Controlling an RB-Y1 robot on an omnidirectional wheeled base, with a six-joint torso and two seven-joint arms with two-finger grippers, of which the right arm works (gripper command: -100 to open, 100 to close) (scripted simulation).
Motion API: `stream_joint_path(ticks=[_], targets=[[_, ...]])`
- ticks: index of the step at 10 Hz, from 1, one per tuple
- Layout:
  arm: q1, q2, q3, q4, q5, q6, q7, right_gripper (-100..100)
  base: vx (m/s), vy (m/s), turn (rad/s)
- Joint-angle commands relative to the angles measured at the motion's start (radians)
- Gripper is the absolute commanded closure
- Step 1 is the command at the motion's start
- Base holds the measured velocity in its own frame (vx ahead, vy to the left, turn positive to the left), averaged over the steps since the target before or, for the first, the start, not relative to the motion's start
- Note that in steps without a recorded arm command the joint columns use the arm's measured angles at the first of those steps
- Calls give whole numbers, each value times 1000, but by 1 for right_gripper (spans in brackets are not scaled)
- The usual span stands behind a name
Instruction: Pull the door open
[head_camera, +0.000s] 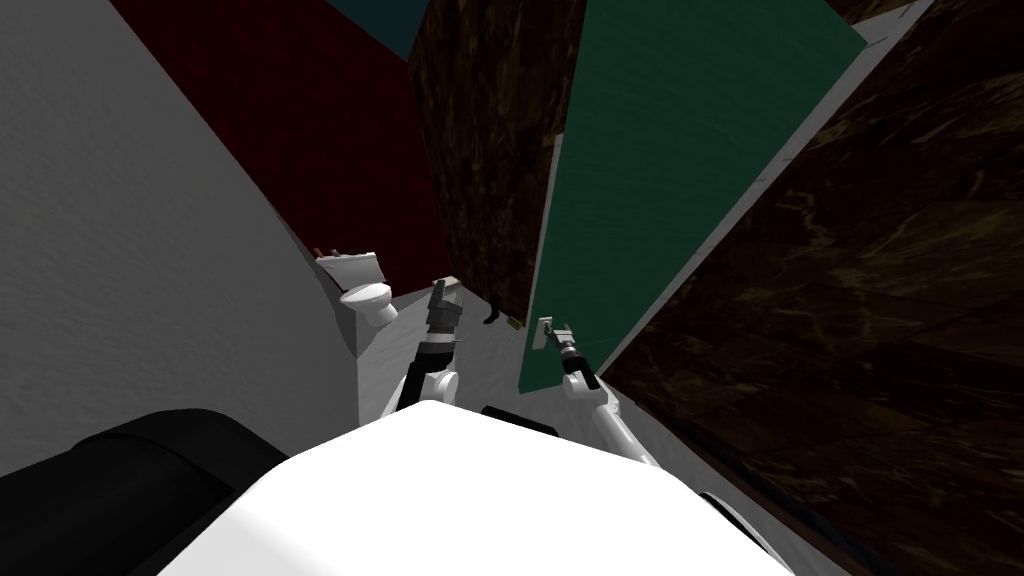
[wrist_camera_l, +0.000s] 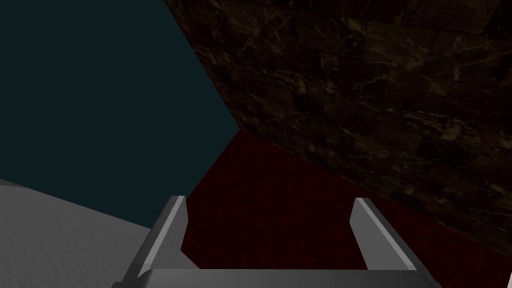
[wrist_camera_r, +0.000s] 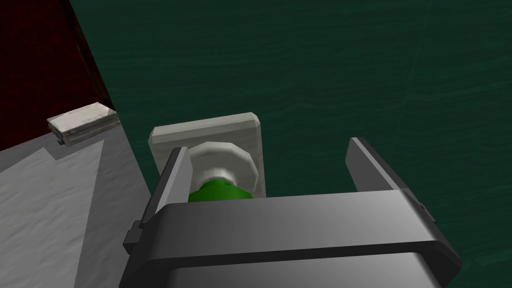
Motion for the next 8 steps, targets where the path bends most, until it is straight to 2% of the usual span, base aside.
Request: stream_joint_path(ticks=[1,2,8], targets=[[1,-36,-30,22,-7,4,-4,100,-4,11,14],[19,-17,-5,-9,-1,-3,-4,100,14,38,-117],[35,-28,-11,-2,-1,-19,-7,100,14,17,-47]])
